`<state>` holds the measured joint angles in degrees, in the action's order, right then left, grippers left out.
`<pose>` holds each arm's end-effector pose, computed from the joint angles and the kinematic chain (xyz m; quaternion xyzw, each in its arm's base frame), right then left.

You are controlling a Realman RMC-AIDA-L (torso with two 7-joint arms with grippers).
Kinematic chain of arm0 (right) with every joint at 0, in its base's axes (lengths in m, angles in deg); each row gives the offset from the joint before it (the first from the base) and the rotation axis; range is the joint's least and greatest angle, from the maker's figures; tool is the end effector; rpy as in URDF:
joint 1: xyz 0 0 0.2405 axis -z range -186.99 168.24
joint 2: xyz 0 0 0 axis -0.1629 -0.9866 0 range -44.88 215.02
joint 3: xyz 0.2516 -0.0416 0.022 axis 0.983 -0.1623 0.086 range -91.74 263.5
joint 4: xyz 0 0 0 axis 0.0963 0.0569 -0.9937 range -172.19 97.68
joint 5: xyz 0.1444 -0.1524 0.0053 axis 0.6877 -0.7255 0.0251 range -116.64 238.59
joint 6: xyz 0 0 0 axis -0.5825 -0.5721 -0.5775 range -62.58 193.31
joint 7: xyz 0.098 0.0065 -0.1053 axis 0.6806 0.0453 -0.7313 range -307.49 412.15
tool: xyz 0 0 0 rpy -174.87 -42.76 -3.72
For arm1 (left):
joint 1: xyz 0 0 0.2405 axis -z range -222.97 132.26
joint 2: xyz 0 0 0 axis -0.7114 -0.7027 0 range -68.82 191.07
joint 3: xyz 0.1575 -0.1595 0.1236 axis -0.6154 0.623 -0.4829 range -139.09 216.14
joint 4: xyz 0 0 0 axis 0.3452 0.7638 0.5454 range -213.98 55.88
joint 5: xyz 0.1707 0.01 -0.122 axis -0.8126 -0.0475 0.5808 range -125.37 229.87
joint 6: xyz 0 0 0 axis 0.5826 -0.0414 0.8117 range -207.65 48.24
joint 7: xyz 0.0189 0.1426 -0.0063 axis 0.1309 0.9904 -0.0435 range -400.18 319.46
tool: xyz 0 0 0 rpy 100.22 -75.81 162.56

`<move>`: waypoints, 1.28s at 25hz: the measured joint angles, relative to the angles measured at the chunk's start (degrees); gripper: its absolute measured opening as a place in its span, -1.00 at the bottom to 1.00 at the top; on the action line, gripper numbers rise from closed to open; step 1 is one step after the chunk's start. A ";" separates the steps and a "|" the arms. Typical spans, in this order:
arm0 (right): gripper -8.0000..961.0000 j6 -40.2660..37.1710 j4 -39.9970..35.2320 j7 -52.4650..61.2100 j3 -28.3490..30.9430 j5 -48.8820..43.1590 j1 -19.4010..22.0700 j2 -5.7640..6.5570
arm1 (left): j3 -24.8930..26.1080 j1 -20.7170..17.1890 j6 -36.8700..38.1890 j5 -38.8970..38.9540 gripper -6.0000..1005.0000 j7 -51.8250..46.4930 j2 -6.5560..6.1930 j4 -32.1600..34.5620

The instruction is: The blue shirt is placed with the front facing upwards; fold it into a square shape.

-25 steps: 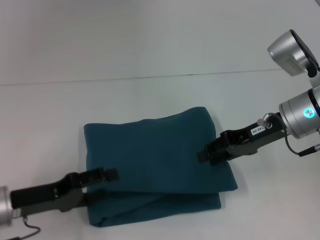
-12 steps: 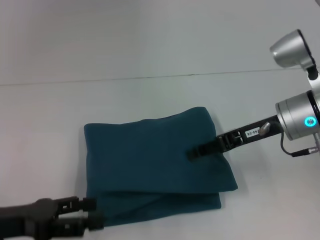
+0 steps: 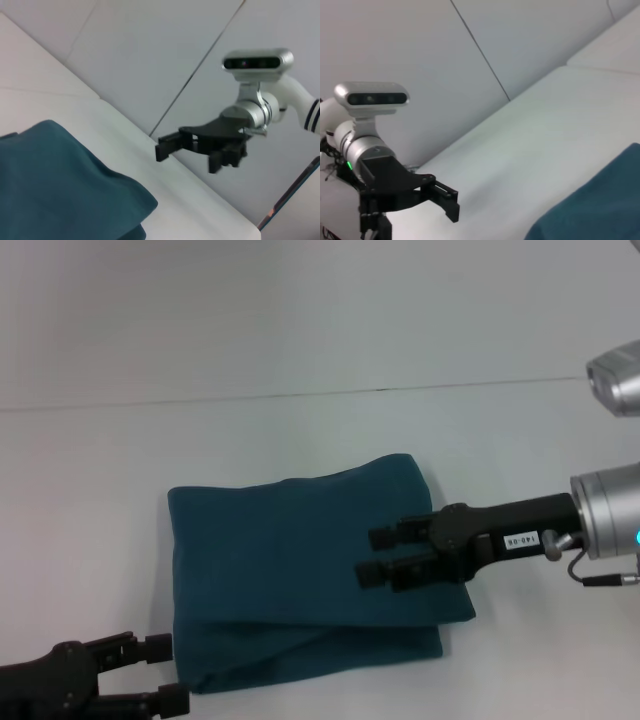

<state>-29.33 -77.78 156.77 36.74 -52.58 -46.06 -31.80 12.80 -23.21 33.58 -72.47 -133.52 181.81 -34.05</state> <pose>0.2119 0.3454 0.0008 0.9278 -0.3093 -0.2086 0.0055 -0.2878 0.2487 0.0295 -0.8907 -0.3495 -0.2904 0.0110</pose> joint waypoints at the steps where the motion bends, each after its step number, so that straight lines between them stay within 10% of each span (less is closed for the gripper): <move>1: 0.57 -0.21 -0.02 -0.77 0.12 0.42 0.56 -0.18 | 0.03 0.06 0.03 0.00 0.86 0.00 -0.04 0.00; 6: 0.94 -0.47 0.64 -7.25 -0.04 0.74 3.67 -1.33 | -0.04 -0.49 0.10 -0.59 0.86 1.30 0.07 0.00; 32: 0.93 6.25 22.76 -30.07 1.77 8.48 9.68 -2.66 | -0.22 -0.96 -8.09 -1.04 0.86 10.57 1.83 -9.24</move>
<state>-23.08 -55.01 126.70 38.51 -44.11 -36.38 -34.46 12.57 -24.16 25.49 -73.52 -122.96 183.65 -43.28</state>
